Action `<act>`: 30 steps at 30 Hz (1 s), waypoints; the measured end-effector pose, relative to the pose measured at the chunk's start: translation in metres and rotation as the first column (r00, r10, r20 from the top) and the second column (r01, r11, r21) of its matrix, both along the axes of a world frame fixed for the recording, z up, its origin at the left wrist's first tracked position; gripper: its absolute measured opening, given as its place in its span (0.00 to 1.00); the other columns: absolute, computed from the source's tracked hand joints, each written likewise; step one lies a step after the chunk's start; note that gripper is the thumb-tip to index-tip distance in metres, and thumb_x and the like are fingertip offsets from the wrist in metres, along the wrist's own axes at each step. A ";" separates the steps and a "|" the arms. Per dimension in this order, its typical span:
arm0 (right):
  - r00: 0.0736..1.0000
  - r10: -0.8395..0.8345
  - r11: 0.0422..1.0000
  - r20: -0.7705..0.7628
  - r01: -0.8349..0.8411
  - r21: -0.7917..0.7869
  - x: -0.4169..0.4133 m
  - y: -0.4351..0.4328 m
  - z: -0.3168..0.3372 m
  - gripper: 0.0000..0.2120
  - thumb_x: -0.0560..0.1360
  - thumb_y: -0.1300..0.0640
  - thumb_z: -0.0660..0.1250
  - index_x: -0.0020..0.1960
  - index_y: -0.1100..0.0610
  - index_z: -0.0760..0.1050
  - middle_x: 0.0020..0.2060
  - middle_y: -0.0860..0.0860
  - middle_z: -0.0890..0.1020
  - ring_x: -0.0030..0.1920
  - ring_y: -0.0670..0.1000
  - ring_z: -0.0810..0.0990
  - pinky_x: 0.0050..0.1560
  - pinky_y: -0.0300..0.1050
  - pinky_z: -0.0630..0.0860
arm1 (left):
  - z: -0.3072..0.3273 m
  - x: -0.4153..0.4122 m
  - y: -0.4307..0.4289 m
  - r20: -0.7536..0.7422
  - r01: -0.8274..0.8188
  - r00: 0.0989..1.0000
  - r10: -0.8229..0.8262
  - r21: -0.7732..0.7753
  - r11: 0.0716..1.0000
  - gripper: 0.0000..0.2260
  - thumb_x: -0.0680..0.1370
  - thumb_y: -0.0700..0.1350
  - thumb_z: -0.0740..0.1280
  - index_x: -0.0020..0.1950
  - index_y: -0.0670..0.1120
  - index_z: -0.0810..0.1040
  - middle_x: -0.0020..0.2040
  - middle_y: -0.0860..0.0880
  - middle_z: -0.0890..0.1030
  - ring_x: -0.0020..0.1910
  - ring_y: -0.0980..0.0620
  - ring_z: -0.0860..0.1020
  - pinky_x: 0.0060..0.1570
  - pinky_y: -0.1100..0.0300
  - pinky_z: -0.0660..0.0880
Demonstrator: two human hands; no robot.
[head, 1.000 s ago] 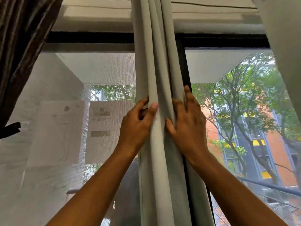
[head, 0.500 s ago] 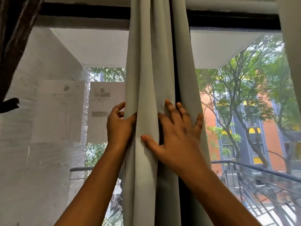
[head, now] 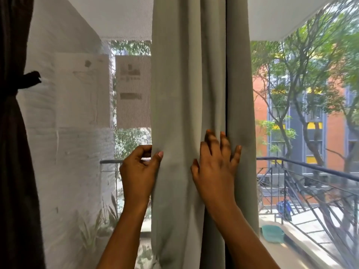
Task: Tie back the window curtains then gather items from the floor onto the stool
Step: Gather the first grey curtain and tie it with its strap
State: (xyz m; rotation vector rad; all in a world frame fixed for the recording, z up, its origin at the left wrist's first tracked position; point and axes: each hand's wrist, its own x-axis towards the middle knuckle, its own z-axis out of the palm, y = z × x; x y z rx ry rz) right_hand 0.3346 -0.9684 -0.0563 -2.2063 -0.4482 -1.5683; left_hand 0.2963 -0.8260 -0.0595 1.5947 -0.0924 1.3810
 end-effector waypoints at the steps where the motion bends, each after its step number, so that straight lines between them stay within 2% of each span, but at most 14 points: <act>1: 0.998 0.022 1.000 0.064 -0.023 0.019 0.002 0.000 -0.012 0.19 0.64 0.60 0.73 0.54 0.56 0.76 0.64 0.56 0.75 0.68 0.60 0.66 0.65 0.72 0.60 | -0.007 -0.001 0.000 -0.011 -0.003 1.000 0.003 -0.004 1.000 0.05 0.73 0.43 0.74 0.46 0.52 0.81 0.41 0.56 0.82 0.34 0.60 0.79 0.37 0.62 0.78; 3: 0.979 0.053 0.996 0.196 -0.064 0.054 0.000 -0.002 -0.036 0.15 0.68 0.59 0.67 0.55 0.55 0.74 0.65 0.55 0.74 0.69 0.58 0.64 0.68 0.67 0.57 | -0.022 -0.008 -0.001 -0.010 -0.002 1.000 0.002 0.001 1.000 0.05 0.73 0.43 0.74 0.46 0.51 0.81 0.39 0.57 0.82 0.34 0.61 0.79 0.35 0.69 0.76; 5: 0.957 0.074 0.993 0.281 -0.097 0.069 -0.006 -0.002 -0.061 0.15 0.70 0.59 0.65 0.57 0.53 0.73 0.63 0.54 0.74 0.66 0.56 0.67 0.66 0.61 0.59 | -0.041 -0.016 -0.006 -0.033 0.016 0.999 -0.015 0.017 1.000 0.07 0.72 0.43 0.74 0.44 0.54 0.80 0.38 0.59 0.83 0.35 0.61 0.79 0.35 0.70 0.75; 9: 0.939 0.216 0.968 0.269 -0.242 0.068 -0.016 -0.005 -0.105 0.26 0.69 0.62 0.73 0.64 0.53 0.69 0.48 0.53 0.79 0.49 0.52 0.71 0.47 0.50 0.70 | -0.088 -0.026 -0.014 -0.113 0.024 0.993 -0.022 0.018 1.000 0.09 0.72 0.41 0.74 0.41 0.56 0.80 0.38 0.62 0.82 0.35 0.61 0.80 0.37 0.68 0.77; 11: 0.930 0.289 0.952 0.228 -0.304 0.036 -0.020 -0.008 -0.124 0.29 0.68 0.65 0.74 0.65 0.55 0.68 0.44 0.54 0.79 0.45 0.51 0.71 0.41 0.48 0.73 | -0.108 -0.031 -0.017 -0.153 0.028 0.988 -0.025 0.019 0.999 0.10 0.72 0.42 0.74 0.41 0.58 0.80 0.39 0.62 0.83 0.36 0.61 0.81 0.39 0.65 0.78; 14: 0.905 0.388 0.920 0.174 -0.393 -0.005 -0.029 -0.011 -0.154 0.27 0.71 0.66 0.70 0.68 0.56 0.67 0.44 0.55 0.79 0.44 0.52 0.75 0.42 0.47 0.77 | -0.136 -0.043 -0.021 -0.197 0.043 0.980 -0.041 0.005 0.999 0.11 0.72 0.41 0.74 0.41 0.59 0.80 0.37 0.63 0.83 0.36 0.63 0.81 0.39 0.64 0.78; 16: 0.887 0.440 0.897 0.137 -0.441 -0.025 -0.035 -0.013 -0.169 0.22 0.76 0.63 0.66 0.68 0.57 0.67 0.44 0.54 0.79 0.44 0.51 0.75 0.42 0.47 0.78 | -0.156 -0.048 -0.024 -0.228 0.046 0.972 -0.056 -0.048 0.998 0.09 0.72 0.42 0.74 0.41 0.57 0.82 0.36 0.62 0.83 0.36 0.62 0.81 0.39 0.62 0.79; 18: 0.875 0.470 0.882 0.116 -0.471 -0.018 -0.039 -0.016 -0.180 0.17 0.79 0.59 0.61 0.67 0.58 0.68 0.44 0.54 0.79 0.44 0.50 0.76 0.42 0.44 0.78 | -0.176 -0.053 -0.026 -0.248 0.071 0.964 -0.097 -0.115 0.991 0.03 0.71 0.45 0.75 0.43 0.52 0.84 0.37 0.57 0.84 0.36 0.57 0.82 0.40 0.56 0.80; 20: 0.872 0.477 0.878 0.113 -0.479 -0.012 -0.043 -0.019 -0.189 0.15 0.81 0.56 0.58 0.66 0.59 0.69 0.43 0.54 0.80 0.44 0.48 0.75 0.42 0.41 0.78 | -0.190 -0.058 -0.029 -0.269 0.077 0.956 -0.116 -0.152 0.985 0.04 0.70 0.47 0.75 0.43 0.51 0.84 0.36 0.54 0.85 0.36 0.53 0.82 0.38 0.54 0.80; 23: 0.860 0.501 0.864 0.093 -0.503 -0.007 -0.051 -0.020 -0.204 0.15 0.81 0.55 0.59 0.65 0.60 0.70 0.44 0.53 0.79 0.43 0.48 0.75 0.43 0.38 0.77 | -0.196 -0.070 -0.039 -0.263 0.024 0.962 -0.072 -0.182 0.983 0.03 0.70 0.47 0.72 0.43 0.55 0.83 0.36 0.55 0.84 0.32 0.52 0.80 0.33 0.54 0.79; 27: 0.805 0.592 0.803 0.029 -0.593 0.051 -0.066 -0.016 -0.227 0.18 0.78 0.59 0.65 0.66 0.59 0.71 0.46 0.51 0.79 0.44 0.47 0.76 0.43 0.39 0.77 | -0.197 -0.080 -0.054 -0.156 -0.035 0.988 0.005 -0.193 0.981 0.12 0.71 0.44 0.73 0.52 0.56 0.81 0.47 0.60 0.82 0.45 0.56 0.82 0.37 0.62 0.80; 28: 0.787 0.616 0.784 0.021 -0.615 0.087 -0.070 -0.015 -0.231 0.19 0.76 0.59 0.67 0.66 0.58 0.71 0.46 0.50 0.79 0.44 0.46 0.76 0.44 0.38 0.76 | -0.197 -0.082 -0.058 -0.130 -0.031 0.992 0.001 -0.232 0.972 0.14 0.71 0.42 0.73 0.53 0.58 0.80 0.46 0.61 0.82 0.44 0.57 0.81 0.37 0.65 0.79; 30: 0.759 0.651 0.748 0.012 -0.644 0.164 -0.075 -0.013 -0.236 0.20 0.75 0.60 0.69 0.66 0.57 0.71 0.47 0.48 0.77 0.46 0.43 0.76 0.46 0.34 0.75 | -0.197 -0.084 -0.065 -0.073 0.053 0.994 -0.088 -0.388 0.920 0.14 0.68 0.41 0.72 0.47 0.60 0.83 0.42 0.59 0.83 0.38 0.59 0.81 0.34 0.69 0.77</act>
